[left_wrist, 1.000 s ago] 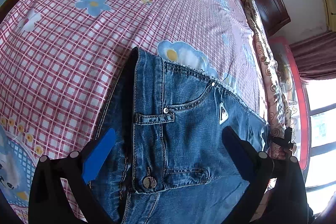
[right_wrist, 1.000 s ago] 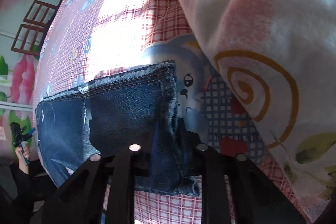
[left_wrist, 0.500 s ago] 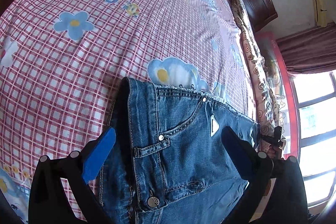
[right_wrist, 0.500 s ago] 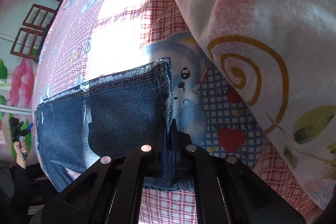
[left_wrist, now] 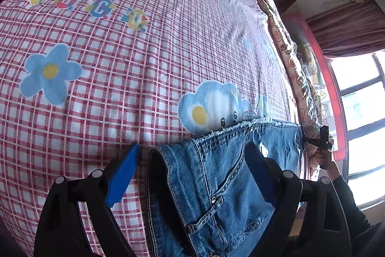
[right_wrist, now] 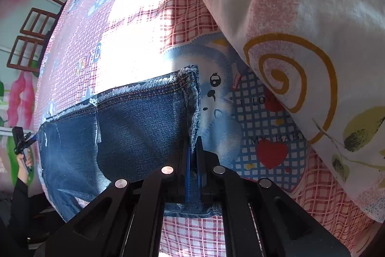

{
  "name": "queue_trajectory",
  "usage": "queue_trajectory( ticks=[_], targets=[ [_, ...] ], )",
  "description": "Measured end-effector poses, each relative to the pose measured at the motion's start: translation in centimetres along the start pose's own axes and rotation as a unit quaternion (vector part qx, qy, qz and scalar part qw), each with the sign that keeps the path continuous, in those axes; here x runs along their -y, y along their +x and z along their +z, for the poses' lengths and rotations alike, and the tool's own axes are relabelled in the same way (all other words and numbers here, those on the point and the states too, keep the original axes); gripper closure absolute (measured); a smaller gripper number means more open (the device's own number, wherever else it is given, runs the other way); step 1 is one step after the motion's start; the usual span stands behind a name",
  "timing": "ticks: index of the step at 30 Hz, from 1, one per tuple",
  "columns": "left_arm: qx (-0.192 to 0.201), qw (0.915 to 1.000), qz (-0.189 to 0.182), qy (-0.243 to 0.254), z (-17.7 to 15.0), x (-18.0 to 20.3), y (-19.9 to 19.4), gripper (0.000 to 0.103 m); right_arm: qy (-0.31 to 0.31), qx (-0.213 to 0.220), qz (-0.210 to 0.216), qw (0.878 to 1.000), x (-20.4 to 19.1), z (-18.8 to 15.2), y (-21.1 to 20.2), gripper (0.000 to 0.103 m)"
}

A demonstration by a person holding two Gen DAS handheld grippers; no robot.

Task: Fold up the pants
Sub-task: 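Grasp the jeans hem with the right tool while the left tool approaches the waistband, then grasp the jeans waistband with the left tool while the right tool holds the hem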

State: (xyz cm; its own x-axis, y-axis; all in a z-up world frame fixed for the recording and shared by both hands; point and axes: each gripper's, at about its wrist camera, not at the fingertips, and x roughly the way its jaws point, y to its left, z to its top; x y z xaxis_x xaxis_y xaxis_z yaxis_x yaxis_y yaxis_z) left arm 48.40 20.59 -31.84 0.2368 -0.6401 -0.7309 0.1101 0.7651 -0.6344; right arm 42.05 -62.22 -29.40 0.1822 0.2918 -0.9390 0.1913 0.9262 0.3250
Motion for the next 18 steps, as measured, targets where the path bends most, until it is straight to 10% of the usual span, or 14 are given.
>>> queue_trajectory(
  ticks=[11, 18],
  targets=[
    [-0.013, 0.9944, -0.02, 0.103, -0.8, 2.5, 1.3, 0.029, 0.012, 0.002, 0.003, 1.0, 0.8, 0.1, 0.0, 0.1],
    [-0.008, 0.9882, 0.036, 0.148, 0.4, 2.8, 1.9, 0.073, 0.01, 0.01, 0.002, 1.0, 1.0, 0.2, -0.1, 0.1]
  ],
)
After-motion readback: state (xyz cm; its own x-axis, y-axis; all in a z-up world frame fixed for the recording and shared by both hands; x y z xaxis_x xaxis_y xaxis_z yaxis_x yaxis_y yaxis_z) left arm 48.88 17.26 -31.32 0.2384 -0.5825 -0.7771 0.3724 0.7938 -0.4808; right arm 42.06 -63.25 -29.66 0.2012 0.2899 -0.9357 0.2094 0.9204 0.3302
